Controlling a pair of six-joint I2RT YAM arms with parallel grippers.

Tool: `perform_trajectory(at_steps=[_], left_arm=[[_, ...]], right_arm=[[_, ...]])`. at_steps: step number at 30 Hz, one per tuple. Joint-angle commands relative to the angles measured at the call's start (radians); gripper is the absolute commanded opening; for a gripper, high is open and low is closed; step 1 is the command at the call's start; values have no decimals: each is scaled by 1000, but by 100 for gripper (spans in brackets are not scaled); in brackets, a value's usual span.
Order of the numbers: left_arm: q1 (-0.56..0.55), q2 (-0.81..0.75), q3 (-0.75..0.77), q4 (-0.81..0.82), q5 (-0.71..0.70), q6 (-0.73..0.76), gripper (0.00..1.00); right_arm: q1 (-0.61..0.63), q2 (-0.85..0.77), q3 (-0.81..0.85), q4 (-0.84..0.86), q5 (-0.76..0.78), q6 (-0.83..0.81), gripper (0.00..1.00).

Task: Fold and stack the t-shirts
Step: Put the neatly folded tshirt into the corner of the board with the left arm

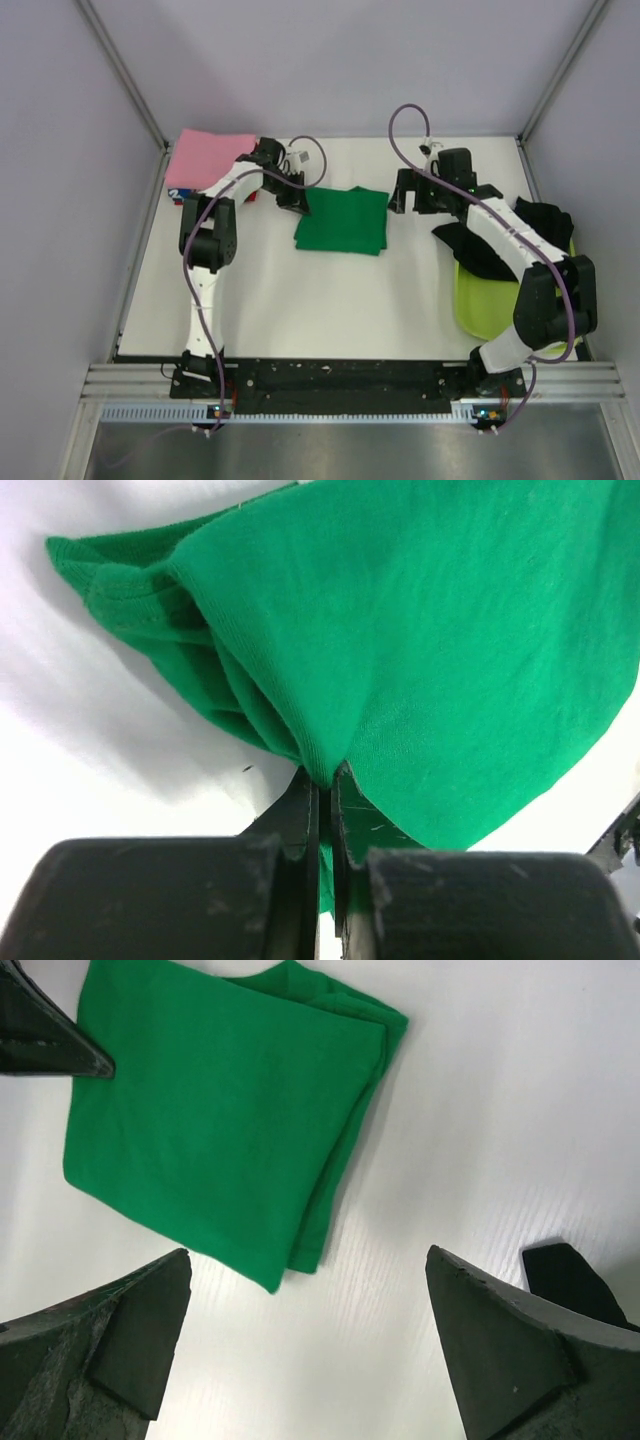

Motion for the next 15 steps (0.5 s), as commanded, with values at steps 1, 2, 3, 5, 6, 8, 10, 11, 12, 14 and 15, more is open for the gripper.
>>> perform_trajectory(at_steps=[1,2,3,5,6,8,10,11,12,14,15], left_arm=[[41,-115,151,-116,-94,205,0],[45,-118,172,-149,-128,258,0],[46,-120,198,-167,-171,301,0],[48,-108,277,-235,-282,384,0],[48,-94,332,-262,-335,417,0],[49,-63,430,-313,-419,470,0],[49,-42,488,-330,-491,511,0],[49,-39,501,-326,-526,537,0],[49,-37,499,-312,-583,551,0],[49,-34,495,-287,-678,579,0],[49,-32,496,-270,-714,597,0]], right_arm=[[6,-74,-20,9,33,-28,99],[6,-83,-24,7,36,-35,99],[6,-85,-29,6,42,-39,99],[6,-89,-33,4,51,-45,99],[6,-91,-38,4,56,-45,99],[6,-91,-41,1,59,-52,99],[6,-89,-41,-2,60,-55,99],[6,-89,-43,-4,59,-59,99],[6,-89,-40,-8,57,-61,99],[6,-92,-41,-22,60,-68,99],[5,-92,-41,-27,63,-74,99]])
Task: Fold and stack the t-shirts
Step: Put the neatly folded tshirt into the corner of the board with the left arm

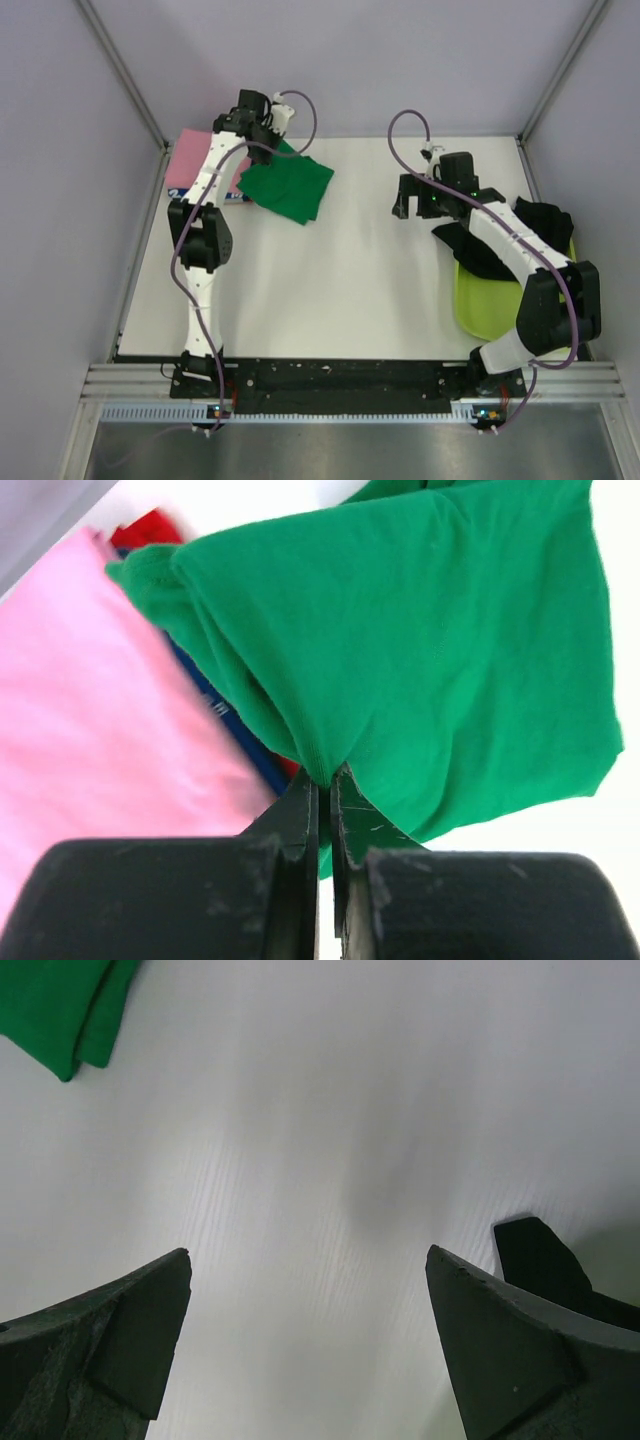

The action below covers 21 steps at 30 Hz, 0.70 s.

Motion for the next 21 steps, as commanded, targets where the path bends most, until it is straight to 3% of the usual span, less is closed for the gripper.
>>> perform_trajectory(at_steps=[1,11,21], left_arm=[[5,-23,19,15,-258,131,0],[9,-81,31,167,-496,271,0],[34,-136,56,224,-553,337,0]], right_arm=[[6,-41,-4,-8,21,-31,99],[6,-44,-22,-28,43,-46,99],[5,-44,-49,-33,67,-64,99]])
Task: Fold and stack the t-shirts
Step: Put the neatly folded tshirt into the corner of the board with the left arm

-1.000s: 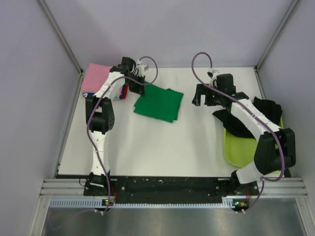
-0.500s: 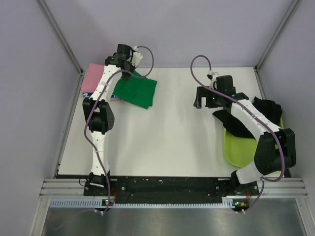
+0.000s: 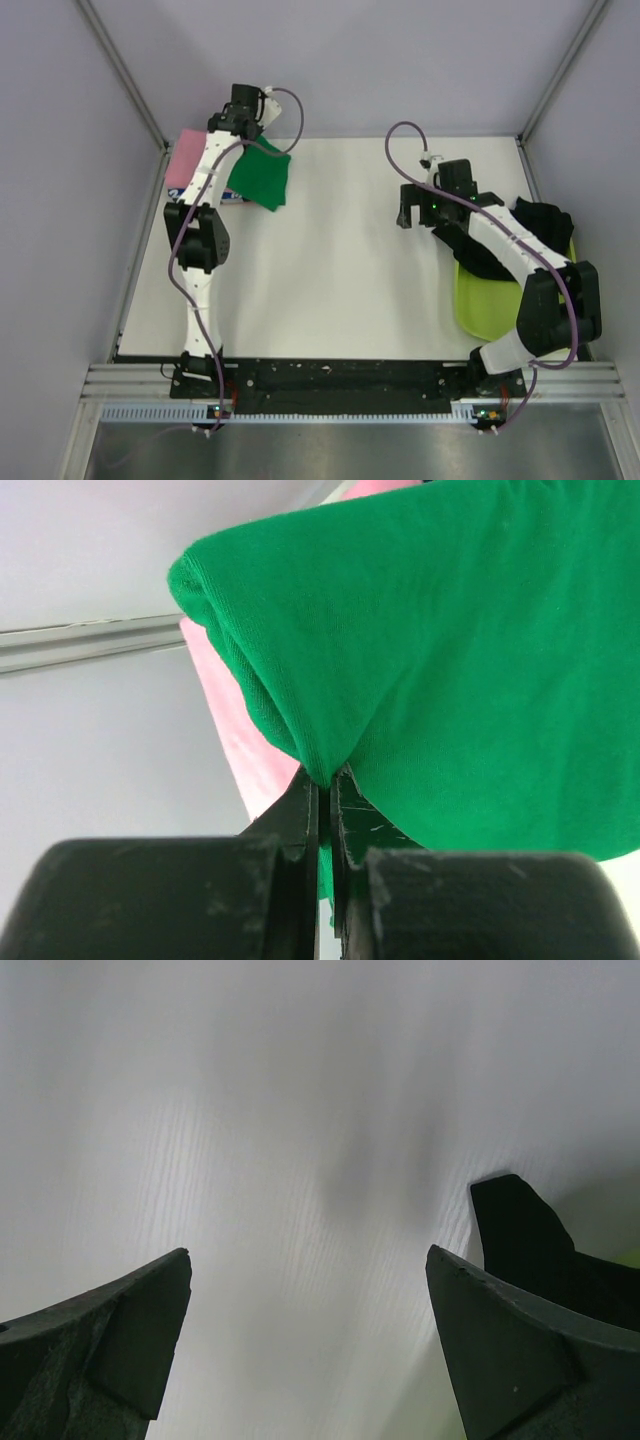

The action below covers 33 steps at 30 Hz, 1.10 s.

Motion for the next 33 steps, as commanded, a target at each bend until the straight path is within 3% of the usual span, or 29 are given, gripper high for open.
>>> perform_trajectory(at_steps=[1,22,33], left_arm=[[19,-127,59,103,-63,54,0],[102,-186,69,164,-46,96,0],[212,-69,30,206,-69,91,0]], right_arm=[[5,-41,-13,17,22,-23,99],[6,-35,-10,9,53,-43,99],[5,-41,19,-11,44,-47,99]])
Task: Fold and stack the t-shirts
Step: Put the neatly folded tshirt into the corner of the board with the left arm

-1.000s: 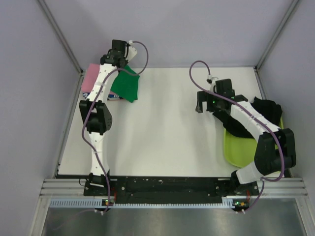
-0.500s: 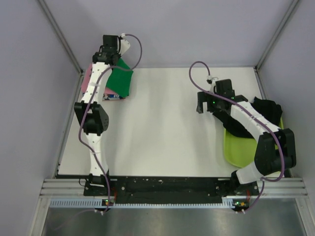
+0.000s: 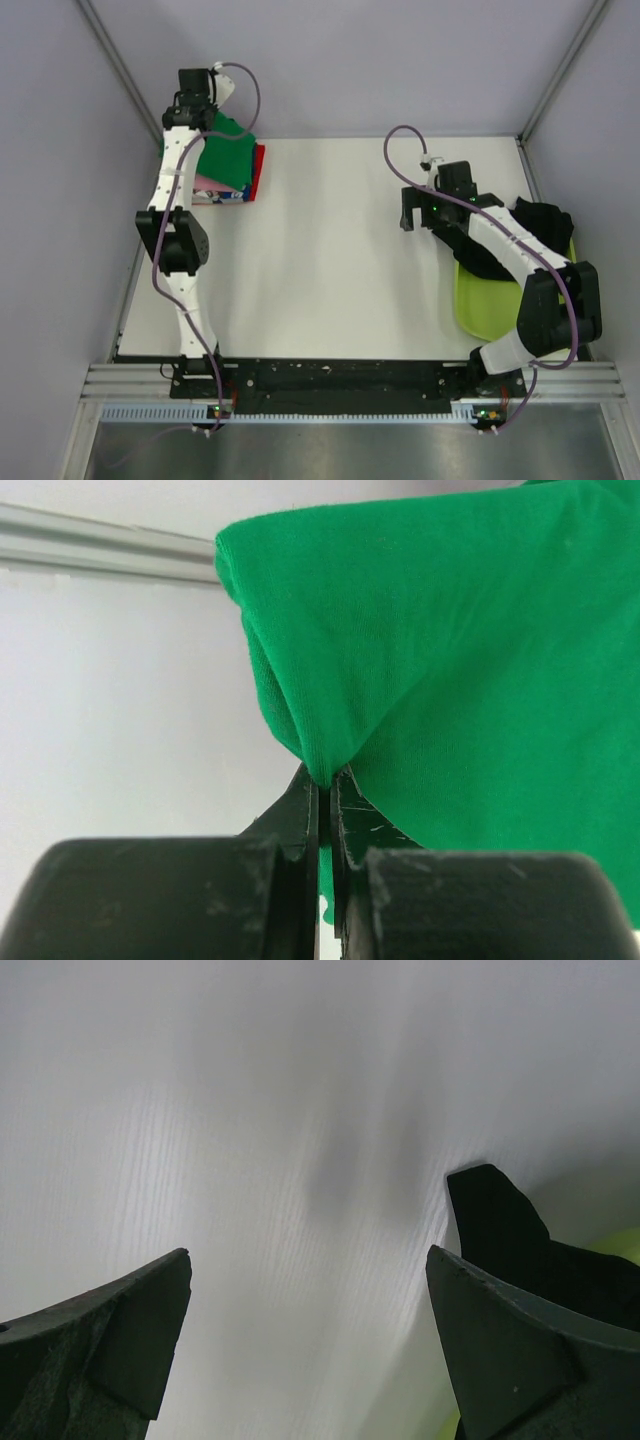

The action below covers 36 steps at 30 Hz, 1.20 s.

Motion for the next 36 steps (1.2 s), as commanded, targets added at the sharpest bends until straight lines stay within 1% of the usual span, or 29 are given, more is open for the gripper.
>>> perform_trajectory(at_steps=[1,4,5,6,7,8,10,12,16,19,23,24,30,33,36], left_arm=[[66,46,14,121,-54,6,0],[109,101,40,132,-60,-19,0],[121,118,43,132,-57,-32,8],[132,131,41,137,-60,-44,32],[138,138,37,147,-71,-52,74],[142,137,31,152,-75,-58,98],[149,114,17,148,-57,-87,99],[149,53,-36,163,-17,-113,99],[120,-82,-168,161,61,-149,99],[80,-194,-319,161,115,-155,99],[18,-389,-549,155,268,-188,99],[-27,-427,-617,158,297,-194,99],[-155,-664,-980,178,463,-253,99],[-161,-779,-1174,267,602,-296,99],[-161,-914,-1426,470,661,-313,99]], right_arm=[[6,-39,39,-6,0,-16,99],[6,-48,41,-10,0,-16,99],[6,-50,39,-12,-1,-16,99],[6,-53,37,-12,-3,-18,99],[6,-56,37,-12,-6,-16,99],[5,-56,39,-13,-11,-15,99],[5,-62,37,-18,-17,-12,99],[8,-74,39,-19,-18,-8,99],[8,-100,36,-21,-18,-4,99],[6,-125,22,-21,-23,-5,99],[6,-166,-25,3,-11,-8,99],[8,-179,-39,17,1,-8,99],[5,-290,-162,111,44,16,99],[5,-369,-238,174,66,16,99],[5,-454,-321,240,100,13,99]])
